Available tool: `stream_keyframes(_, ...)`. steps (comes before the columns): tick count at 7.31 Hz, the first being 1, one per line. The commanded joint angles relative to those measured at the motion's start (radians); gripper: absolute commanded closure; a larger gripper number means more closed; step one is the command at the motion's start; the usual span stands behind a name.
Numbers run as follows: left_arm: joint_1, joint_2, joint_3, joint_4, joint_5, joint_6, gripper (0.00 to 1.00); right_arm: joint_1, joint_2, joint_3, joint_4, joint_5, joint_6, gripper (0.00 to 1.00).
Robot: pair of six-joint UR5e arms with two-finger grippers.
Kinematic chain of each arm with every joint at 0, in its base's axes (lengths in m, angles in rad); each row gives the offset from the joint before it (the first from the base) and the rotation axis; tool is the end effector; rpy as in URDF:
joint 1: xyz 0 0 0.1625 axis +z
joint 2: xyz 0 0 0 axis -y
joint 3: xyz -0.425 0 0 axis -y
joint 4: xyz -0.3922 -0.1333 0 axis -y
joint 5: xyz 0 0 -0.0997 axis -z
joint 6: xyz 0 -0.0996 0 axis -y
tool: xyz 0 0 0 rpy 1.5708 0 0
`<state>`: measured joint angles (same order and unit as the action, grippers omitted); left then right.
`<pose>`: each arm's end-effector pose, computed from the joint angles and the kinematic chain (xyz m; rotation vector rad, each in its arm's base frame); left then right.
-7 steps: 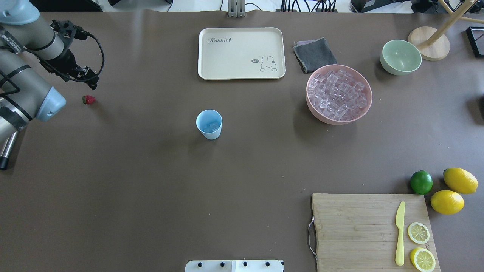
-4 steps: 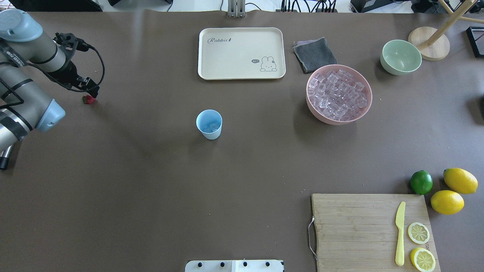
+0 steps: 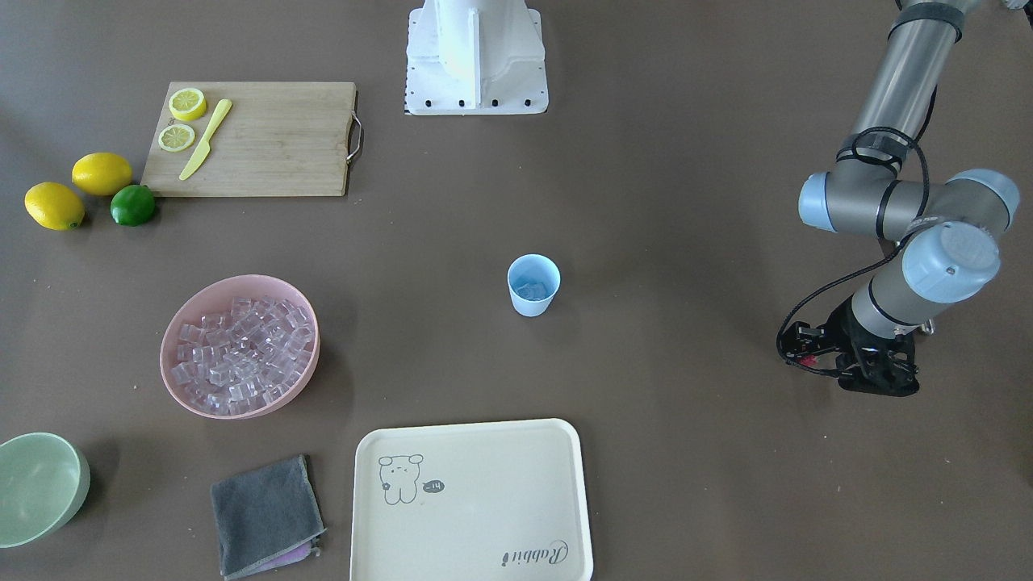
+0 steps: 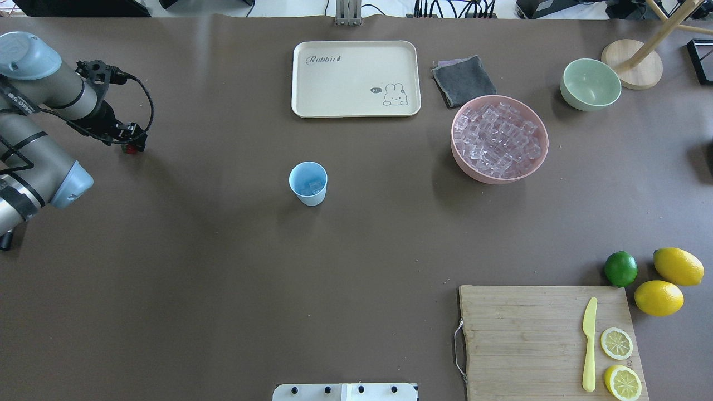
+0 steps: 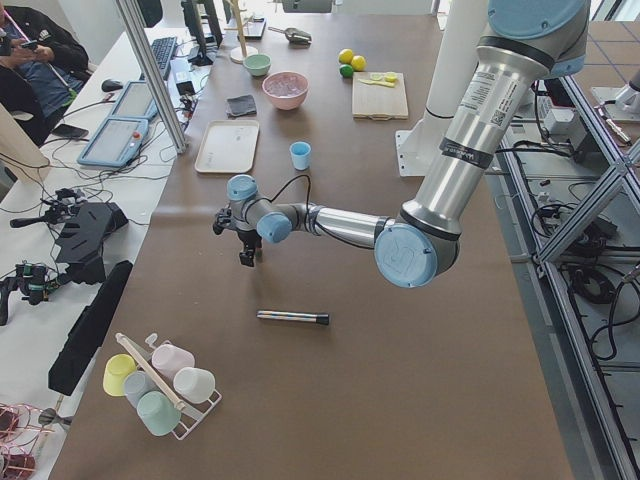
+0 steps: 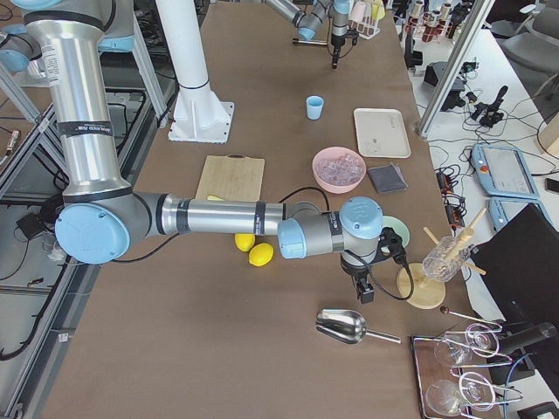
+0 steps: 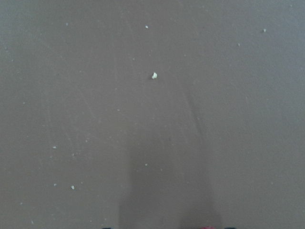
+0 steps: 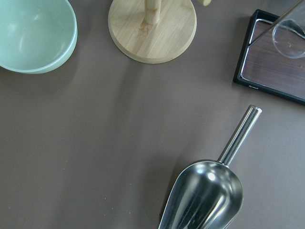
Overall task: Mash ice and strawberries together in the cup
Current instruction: 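Carry the strawberry with the left gripper over the light-blue cup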
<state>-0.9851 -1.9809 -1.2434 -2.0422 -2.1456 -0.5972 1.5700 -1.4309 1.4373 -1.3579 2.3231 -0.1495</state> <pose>0.3149 -0.6180 0.5385 0.1349 0.7650 0.1483 0.0648 -0.5646 0.6301 0.2644 -0.7331 -0.2251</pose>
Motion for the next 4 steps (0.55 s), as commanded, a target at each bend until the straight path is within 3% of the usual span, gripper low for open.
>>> stream_keyframes(1, 0.002, 0.002, -0.014, -0.003, 0.0, -0.007, 0.79, 0.002, 0.001, 0.003, -0.007, 0.009, 0.001, 0.0)
stream_keyframes(4, -0.003, -0.007, -0.031, 0.008, -0.011, -0.029, 0.85, 0.015, -0.002, 0.006, -0.004, 0.015, 0.001, 0.0)
